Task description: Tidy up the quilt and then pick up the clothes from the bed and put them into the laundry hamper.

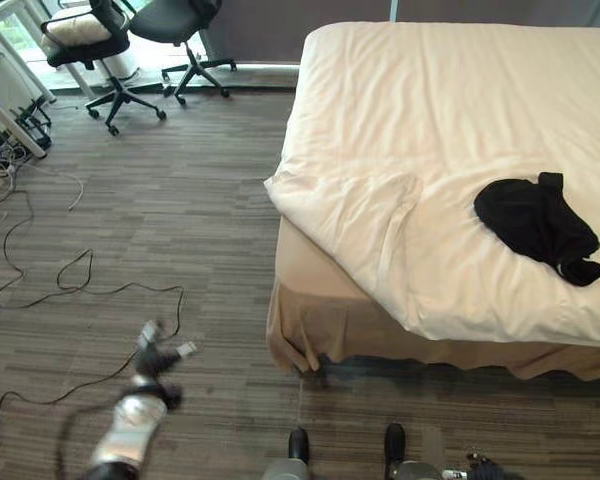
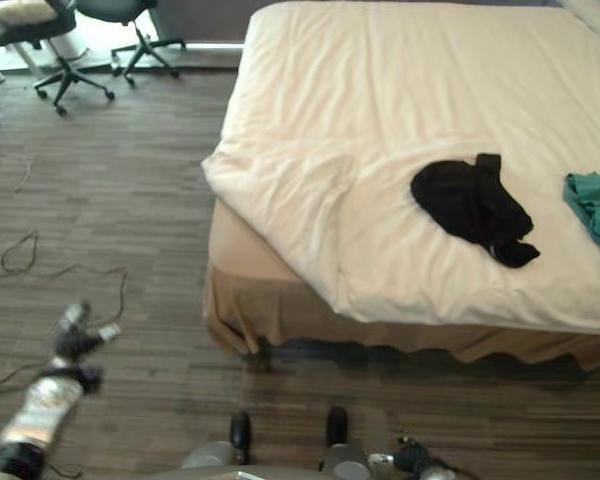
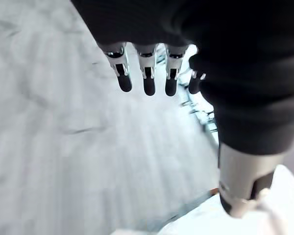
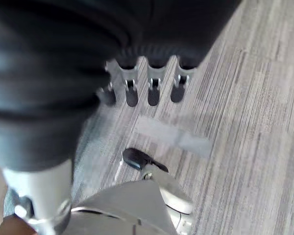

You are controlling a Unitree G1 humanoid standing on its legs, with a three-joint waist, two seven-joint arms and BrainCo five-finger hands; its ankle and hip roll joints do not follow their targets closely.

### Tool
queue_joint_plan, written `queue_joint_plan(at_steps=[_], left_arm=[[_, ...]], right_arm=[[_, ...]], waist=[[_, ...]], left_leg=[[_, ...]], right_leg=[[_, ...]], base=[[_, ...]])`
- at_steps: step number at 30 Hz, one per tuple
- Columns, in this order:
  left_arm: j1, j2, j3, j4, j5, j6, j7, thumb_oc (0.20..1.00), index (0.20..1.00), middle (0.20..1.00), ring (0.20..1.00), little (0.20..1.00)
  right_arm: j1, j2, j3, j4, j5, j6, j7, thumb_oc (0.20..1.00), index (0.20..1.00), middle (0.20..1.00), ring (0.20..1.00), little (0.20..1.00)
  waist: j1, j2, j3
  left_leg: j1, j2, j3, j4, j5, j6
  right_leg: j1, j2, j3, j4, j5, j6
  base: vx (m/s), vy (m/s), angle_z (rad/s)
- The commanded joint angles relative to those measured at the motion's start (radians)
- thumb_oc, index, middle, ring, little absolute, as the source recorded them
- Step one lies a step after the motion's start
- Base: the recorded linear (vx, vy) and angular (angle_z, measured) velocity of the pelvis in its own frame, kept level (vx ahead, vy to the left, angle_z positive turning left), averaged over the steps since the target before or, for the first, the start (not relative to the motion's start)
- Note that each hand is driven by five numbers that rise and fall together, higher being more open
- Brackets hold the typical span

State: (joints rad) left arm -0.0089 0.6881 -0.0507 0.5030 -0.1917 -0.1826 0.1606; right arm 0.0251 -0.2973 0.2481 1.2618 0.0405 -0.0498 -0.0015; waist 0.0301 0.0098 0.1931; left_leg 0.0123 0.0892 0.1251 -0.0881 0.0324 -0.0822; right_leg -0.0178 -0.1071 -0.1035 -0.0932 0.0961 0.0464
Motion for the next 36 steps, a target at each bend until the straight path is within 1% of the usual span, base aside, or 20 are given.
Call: queue_joint_plan(at_steps=[1,3,5,7,8,9,13,17,18,19,21,22,23,24,25,26,27,28,31,36], left_arm=[[-0.16,0.051,0.018,0.002,0.116,-0.09,0.055,1.0,1.0,1.0,1.0,1.0],[-0.22,0.102,0.009,-0.08,0.152,-0.092,0.075,1.0,1.0,1.0,1.0,1.0],[-0.325,0.14,-0.034,-0.123,0.194,-0.093,0.103,1.0,1.0,1.0,1.0,1.0],[-0.421,0.181,-0.082,-0.132,0.244,-0.089,0.121,1.0,1.0,1.0,1.0,1.0],[-0.422,0.181,-0.083,-0.131,0.244,-0.089,0.121,1.0,1.0,1.0,1.0,1.0],[-0.531,0.217,-0.143,-0.14,0.303,-0.067,0.124,1.0,1.0,1.0,1.0,1.0],[-0.738,0.246,-0.275,-0.053,0.372,-0.026,0.155,1.0,1.0,1.0,1.0,1.0],[-0.968,0.276,-0.463,0.064,0.503,0.033,0.184,1.0,1.0,1.0,1.0,1.0],[-0.972,0.276,-0.466,0.066,0.503,0.033,0.184,1.0,1.0,1.0,1.0,1.0],[-1.073,0.27,-0.556,0.14,0.573,0.072,0.192,1.0,1.0,1.0,1.0,1.0],[-1.161,0.265,-0.638,0.22,0.619,0.102,0.195,1.0,1.0,1.0,1.0,1.0],[-1.166,0.265,-0.642,0.223,0.618,0.101,0.195,1.0,1.0,1.0,1.0,1.0],[-1.266,0.244,-0.743,0.314,0.679,0.131,0.183,1.0,1.0,1.0,1.0,1.0],[-1.283,0.24,-0.765,0.334,0.692,0.135,0.173,1.0,1.0,1.0,1.0,1.0],[-1.308,0.225,-0.8,0.386,0.714,0.154,0.162,0.539,0.539,0.539,0.539,0.539],[-1.318,0.201,-0.814,0.43,0.713,0.156,0.14,0.391,0.391,0.391,0.391,0.391],[-1.319,0.201,-0.815,0.431,0.713,0.156,0.14,0.2,0.2,0.2,0.2,0.2],[-1.31,0.17,-0.832,0.488,0.727,0.162,0.108,0.2,0.2,0.2,0.2,0.2],[-1.208,0.108,-0.778,0.535,0.689,0.151,0.085,0.2,0.2,0.2,0.2,0.2],[-0.847,0.05,-0.63,0.45,0.645,0.12,0.057,0.2,0.2,0.2,0.2,0.2]], right_arm=[[-0.006,-0.003,0.042,0.034,-0.024,0.004,0.013,1.0,1.0,1.0,1.0,1.0],[0.004,-0.01,0.047,0.032,-0.027,0.004,0.016,1.0,1.0,1.0,1.0,1.0],[-0.016,-0.02,0.06,0.02,-0.026,0.006,0.016,1.0,1.0,1.0,1.0,1.0],[-0.033,-0.03,0.078,-0.012,-0.025,-0.001,0.016,1.0,1.0,1.0,1.0,1.0],[-0.033,-0.03,0.078,-0.012,-0.025,-0.001,0.016,1.0,1.0,1.0,1.0,1.0],[-0.049,-0.032,0.094,-0.033,-0.024,-0.007,0.012,1.0,1.0,1.0,1.0,1.0],[-0.085,-0.032,0.125,-0.041,-0.014,-0.014,-0.002,1.0,1.0,1.0,1.0,1.0],[-0.128,-0.03,0.133,-0.039,0.009,-0.025,-0.026,1.0,1.0,1.0,1.0,1.0],[-0.129,-0.028,0.132,-0.039,0.008,-0.025,-0.026,1.0,1.0,1.0,1.0,1.0],[-0.149,-0.025,0.138,-0.039,0.024,-0.034,-0.039,1.0,1.0,1.0,1.0,1.0],[-0.171,-0.03,0.144,-0.045,0.041,-0.044,-0.058,1.0,1.0,1.0,1.0,1.0],[-0.172,-0.028,0.143,-0.044,0.041,-0.044,-0.058,1.0,1.0,1.0,1.0,1.0],[-0.198,-0.029,0.156,-0.046,0.056,-0.054,-0.073,1.0,1.0,1.0,1.0,1.0],[-0.203,-0.031,0.158,-0.049,0.062,-0.06,-0.076,1.0,1.0,1.0,1.0,1.0],[-0.203,-0.03,0.159,-0.048,0.068,-0.063,-0.081,1.0,1.0,1.0,1.0,1.0],[-0.205,-0.029,0.162,-0.042,0.073,-0.066,-0.084,1.0,1.0,1.0,1.0,1.0],[-0.205,-0.029,0.161,-0.041,0.073,-0.066,-0.084,1.0,1.0,1.0,1.0,1.0],[-0.203,-0.03,0.168,-0.028,0.075,-0.062,-0.083,1.0,1.0,1.0,1.0,1.0],[-0.174,-0.031,0.174,-0.023,0.088,-0.06,-0.067,1.0,1.0,1.0,1.0,1.0],[-0.099,-0.048,0.137,-0.014,0.074,-0.044,-0.063,1.0,1.0,1.0,1.0,1.0]], waist=[[-0.043,0.013,-0.027],[-0.062,0.023,-0.013],[-0.083,0.035,0.007],[-0.096,0.037,0.019],[-0.095,0.037,0.017],[-0.111,0.038,0.031],[-0.141,0.036,0.054],[-0.162,0.039,0.095],[-0.16,0.037,0.093],[-0.172,0.04,0.115],[-0.181,0.039,0.138],[-0.179,0.037,0.135],[-0.189,0.032,0.171],[-0.192,0.031,0.18],[-0.198,0.029,0.187],[-0.204,0.029,0.193],[-0.204,0.029,0.192],[-0.209,0.032,0.192],[-0.208,0.034,0.179],[-0.188,0.036,0.125]], left_leg=[[0.002,0.01,-0.02,0.001,-0.032,-0.004],[-0.018,0.01,-0.008,0.001,-0.033,-0.002],[-0.059,0.007,0.005,0.001,-0.028,0.0],[-0.1,0.005,0.024,0.001,-0.022,0.004],[-0.102,0.005,0.024,0.001,-0.022,0.004],[-0.141,0.004,0.043,0.001,-0.015,0.005],[-0.202,0.005,0.068,0.001,-0.002,0.008],[-0.259,0.008,0.077,0.001,0.012,0.007],[-0.264,0.008,0.078,0.001,0.015,0.007],[-0.299,0.006,0.086,0.005,0.024,0.007],[-0.335,0.007,0.087,0.035,0.019,0.008],[-0.342,0.008,0.089,0.036,0.021,0.007],[-0.398,0.015,0.089,0.109,0.001,0.007],[-0.421,0.017,0.089,0.136,-0.005,0.007],[-0.456,0.02,0.085,0.172,-0.015,0.007],[-0.477,0.022,0.079,0.2,-0.023,0.006],[-0.479,0.022,0.079,0.202,-0.024,0.006],[-0.488,0.027,0.068,0.224,-0.032,0.004],[-0.44,0.03,0.058,0.207,-0.037,0.002],[-0.259,0.028,0.057,0.126,-0.044,0.002]], right_leg=[[0.043,-0.03,-0.002,0.006,-0.109,0.091],[0.003,-0.033,0.012,0.006,-0.098,0.092],[-0.055,-0.036,0.032,0.006,-0.077,0.095],[-0.115,-0.037,0.059,0.016,-0.061,0.097],[-0.117,-0.037,0.059,0.016,-0.061,0.097],[-0.168,-0.038,0.077,0.025,-0.045,0.103],[-0.251,-0.038,0.109,0.032,-0.023,0.111],[-0.329,-0.048,0.13,0.054,-0.014,0.118],[-0.334,-0.048,0.131,0.054,-0.011,0.117],[-0.385,-0.052,0.14,0.075,-0.012,0.118],[-0.424,-0.05,0.144,0.101,-0.015,0.119],[-0.431,-0.05,0.146,0.101,-0.012,0.118],[-0.484,-0.043,0.151,0.154,-0.022,0.119],[-0.5,-0.041,0.148,0.169,-0.024,0.12],[-0.525,-0.038,0.144,0.19,-0.03,0.12],[-0.539,-0.035,0.141,0.204,-0.034,0.119],[-0.54,-0.035,0.14,0.205,-0.034,0.119],[-0.541,-0.032,0.13,0.214,-0.041,0.119],[-0.492,-0.032,0.116,0.203,-0.051,0.116],[-0.301,-0.038,0.097,0.14,-0.066,0.105]], base=[[0.0,0.0,0.0],[-0.08,0.042,-0.06],[-0.16,0.07,-0.08],[-0.12,0.061,-0.25],[-0.1,0.054,-0.44],[-0.07,0.036,-0.37],[-0.07,0.024,-0.33],[-0.05,0.014,-0.25],[-0.09,0.009,-0.25],[-0.09,0.003,-0.12],[-0.09,-0.014,-0.08],[-0.14,-0.027,-0.11],[-0.15,-0.021,-0.14],[-0.18,-0.037,-0.14],[-0.1,-0.045,-0.07],[-0.06,-0.036,-0.01],[-0.03,-0.038,0.03],[0.0,-0.026,0.06],[0.03,-0.022,0.1],[0.15,0.018,-0.02]])
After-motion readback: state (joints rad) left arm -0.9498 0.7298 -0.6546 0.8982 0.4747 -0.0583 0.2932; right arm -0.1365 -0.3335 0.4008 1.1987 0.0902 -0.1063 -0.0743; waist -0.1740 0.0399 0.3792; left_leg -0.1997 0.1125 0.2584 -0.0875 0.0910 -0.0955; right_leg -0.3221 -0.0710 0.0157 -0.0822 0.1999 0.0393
